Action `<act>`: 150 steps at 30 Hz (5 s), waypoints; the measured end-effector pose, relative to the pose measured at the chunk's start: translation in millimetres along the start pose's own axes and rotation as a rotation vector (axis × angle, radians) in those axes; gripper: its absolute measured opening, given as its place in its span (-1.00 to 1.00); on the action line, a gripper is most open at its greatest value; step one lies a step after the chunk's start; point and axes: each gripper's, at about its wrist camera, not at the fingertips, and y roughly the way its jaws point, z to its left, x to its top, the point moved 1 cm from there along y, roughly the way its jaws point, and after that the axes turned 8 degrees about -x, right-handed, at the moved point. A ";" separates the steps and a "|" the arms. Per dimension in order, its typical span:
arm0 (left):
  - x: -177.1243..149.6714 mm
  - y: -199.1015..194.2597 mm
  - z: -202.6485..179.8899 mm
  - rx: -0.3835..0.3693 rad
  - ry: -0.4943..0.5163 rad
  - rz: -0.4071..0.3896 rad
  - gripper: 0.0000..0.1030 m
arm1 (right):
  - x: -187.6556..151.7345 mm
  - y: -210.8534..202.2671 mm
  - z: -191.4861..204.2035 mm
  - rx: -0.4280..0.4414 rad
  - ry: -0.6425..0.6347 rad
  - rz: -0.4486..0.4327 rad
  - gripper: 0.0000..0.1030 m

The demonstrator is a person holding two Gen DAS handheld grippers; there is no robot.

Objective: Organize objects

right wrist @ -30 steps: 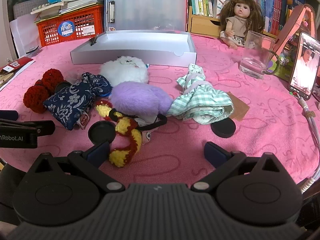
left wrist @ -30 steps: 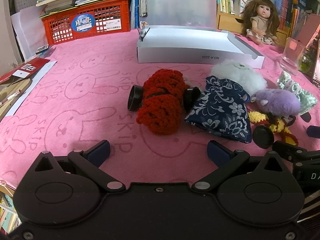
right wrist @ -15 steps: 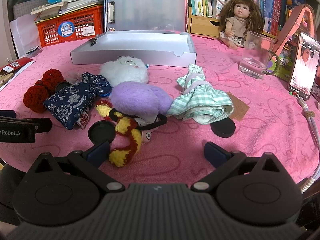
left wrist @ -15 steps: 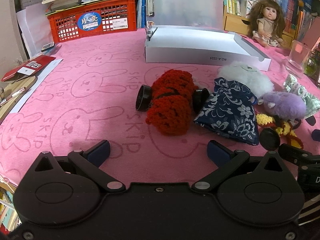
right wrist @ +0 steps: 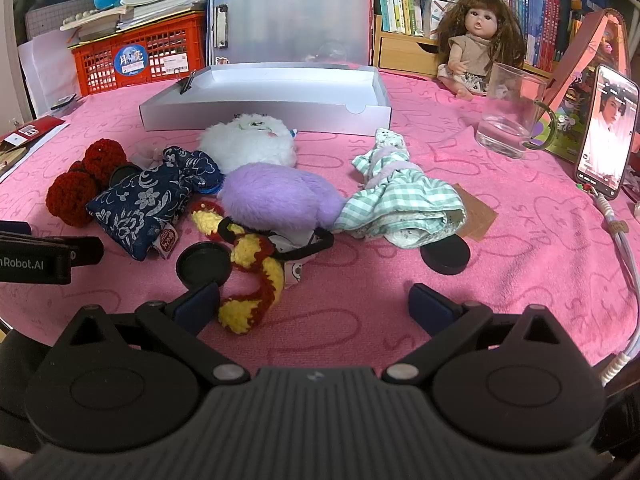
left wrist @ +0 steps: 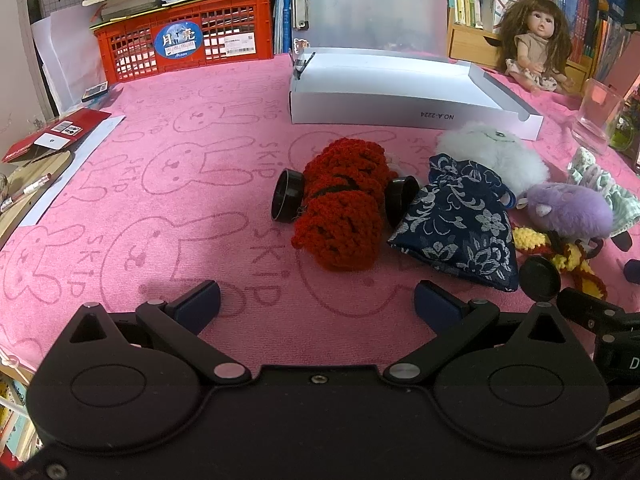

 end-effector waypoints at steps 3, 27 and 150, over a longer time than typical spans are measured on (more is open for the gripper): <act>0.7 -0.1 0.0 -0.002 0.002 0.002 1.00 | -0.2 0.1 0.2 0.001 0.000 0.001 1.00; 18.9 -36.6 -26.4 -0.204 0.096 -0.146 0.68 | 26.0 -31.5 -5.0 0.085 0.042 -0.152 0.56; 92.5 -1.4 -52.3 -0.183 0.153 -0.234 -0.17 | 81.2 2.7 -32.4 0.117 0.195 -0.216 0.15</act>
